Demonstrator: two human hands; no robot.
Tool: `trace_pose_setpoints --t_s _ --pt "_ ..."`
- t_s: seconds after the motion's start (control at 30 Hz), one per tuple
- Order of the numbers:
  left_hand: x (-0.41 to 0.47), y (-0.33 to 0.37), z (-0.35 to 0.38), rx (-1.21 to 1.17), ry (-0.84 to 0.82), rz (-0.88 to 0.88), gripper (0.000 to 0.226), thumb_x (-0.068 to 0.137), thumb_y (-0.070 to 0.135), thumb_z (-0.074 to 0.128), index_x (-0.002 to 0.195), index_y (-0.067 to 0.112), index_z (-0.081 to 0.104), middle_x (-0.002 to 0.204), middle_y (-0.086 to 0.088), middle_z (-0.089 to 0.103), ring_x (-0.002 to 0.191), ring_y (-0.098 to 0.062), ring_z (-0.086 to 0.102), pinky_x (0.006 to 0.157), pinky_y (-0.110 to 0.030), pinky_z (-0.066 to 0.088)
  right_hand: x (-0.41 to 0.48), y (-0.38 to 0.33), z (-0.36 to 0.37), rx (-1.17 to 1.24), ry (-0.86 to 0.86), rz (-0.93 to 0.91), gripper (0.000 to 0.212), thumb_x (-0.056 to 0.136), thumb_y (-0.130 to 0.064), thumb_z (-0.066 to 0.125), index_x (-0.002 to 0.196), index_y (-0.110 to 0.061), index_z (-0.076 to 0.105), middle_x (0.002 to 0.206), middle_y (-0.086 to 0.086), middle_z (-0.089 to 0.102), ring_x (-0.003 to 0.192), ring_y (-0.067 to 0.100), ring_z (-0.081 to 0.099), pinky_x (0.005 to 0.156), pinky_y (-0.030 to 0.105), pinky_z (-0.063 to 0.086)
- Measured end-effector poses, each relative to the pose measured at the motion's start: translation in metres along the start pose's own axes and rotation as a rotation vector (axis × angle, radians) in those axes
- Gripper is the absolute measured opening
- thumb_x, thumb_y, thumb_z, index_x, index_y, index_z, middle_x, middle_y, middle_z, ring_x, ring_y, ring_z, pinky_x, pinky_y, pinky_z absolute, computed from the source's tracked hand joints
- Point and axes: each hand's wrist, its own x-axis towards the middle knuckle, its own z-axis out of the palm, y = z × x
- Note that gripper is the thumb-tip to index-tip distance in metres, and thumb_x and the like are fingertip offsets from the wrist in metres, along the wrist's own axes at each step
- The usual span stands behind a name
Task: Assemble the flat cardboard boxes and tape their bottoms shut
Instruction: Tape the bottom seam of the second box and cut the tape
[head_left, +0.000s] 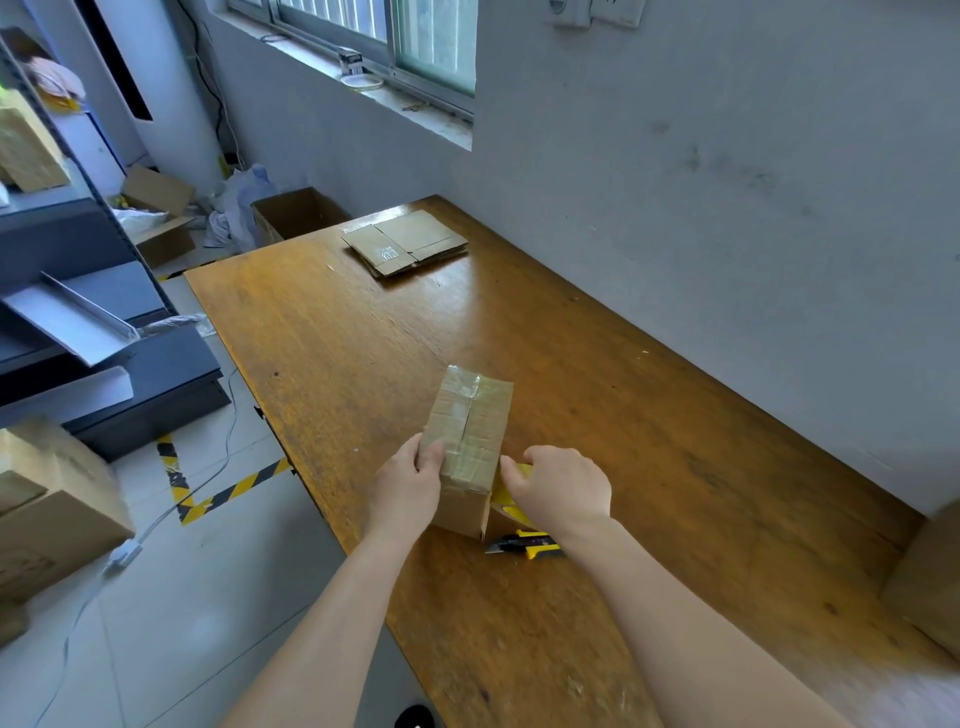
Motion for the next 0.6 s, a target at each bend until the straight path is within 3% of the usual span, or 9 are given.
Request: trace_pose_setpoints --t_s 0.1,0.17,0.27,0.37,0.5,0.6 --pt "0.014 -0.002 -0.008 0.049 -0.025 -0.002 0.04 0.102 0.045 0.038 0.135 0.028 0.053 0.125 0.007 0.061 0.121 -0.023 0.055 0.097 -0.043 0.047 -0.002 -0.008 0.005 0.109 -0.112 0.05 0.046 0.099 -0.051 0.036 0.105 -0.018 0.068 0.085 0.0 0.068 0.078 0.02 0.063 0.058 0.029 0.047" --pt "0.019 -0.003 -0.015 0.355 0.161 0.049 0.051 0.099 0.047 0.045 0.143 0.022 0.046 0.142 -0.004 0.049 0.132 -0.029 0.045 0.103 -0.05 0.039 -0.001 -0.011 0.009 0.286 -0.207 0.049 0.042 0.099 -0.048 0.037 0.087 -0.016 0.061 0.077 0.001 0.059 0.072 0.02 0.056 0.059 0.034 0.042" --pt "0.01 -0.008 -0.012 0.537 0.337 0.325 0.04 0.095 0.032 0.054 0.129 0.012 0.061 0.13 -0.012 0.057 0.12 -0.033 0.052 0.093 -0.051 0.042 -0.004 -0.02 0.012 0.488 -0.302 0.012 0.029 0.094 -0.032 0.042 0.072 -0.013 0.042 0.074 0.003 0.042 0.067 0.018 0.039 0.061 0.036 0.03" --pt "0.005 -0.017 -0.008 0.483 0.248 0.332 0.038 0.1 0.025 0.05 0.135 0.014 0.058 0.144 -0.003 0.052 0.137 -0.023 0.042 0.105 -0.05 0.034 -0.007 -0.025 0.012 0.619 -0.345 -0.014 0.019 0.089 -0.027 0.049 0.077 -0.011 0.049 0.077 0.003 0.044 0.068 0.017 0.039 0.061 0.035 0.031" --pt "0.022 -0.022 -0.02 0.458 0.202 0.316 0.039 0.103 0.027 0.044 0.141 0.022 0.051 0.152 0.008 0.042 0.144 -0.012 0.03 0.114 -0.043 0.02 -0.013 -0.028 0.021 0.717 -0.361 -0.07 0.026 0.095 -0.037 0.055 0.099 -0.012 0.061 0.089 -0.003 0.058 0.08 0.013 0.053 0.063 0.026 0.038" --pt "0.025 -0.024 -0.025 0.456 0.176 0.34 0.039 0.103 0.028 0.044 0.141 0.023 0.051 0.151 0.01 0.042 0.144 -0.01 0.029 0.114 -0.042 0.02 -0.007 -0.035 0.034 0.667 -0.311 -0.022 0.028 0.095 -0.039 0.053 0.085 -0.013 0.056 0.08 -0.001 0.055 0.073 0.016 0.05 0.063 0.03 0.038"
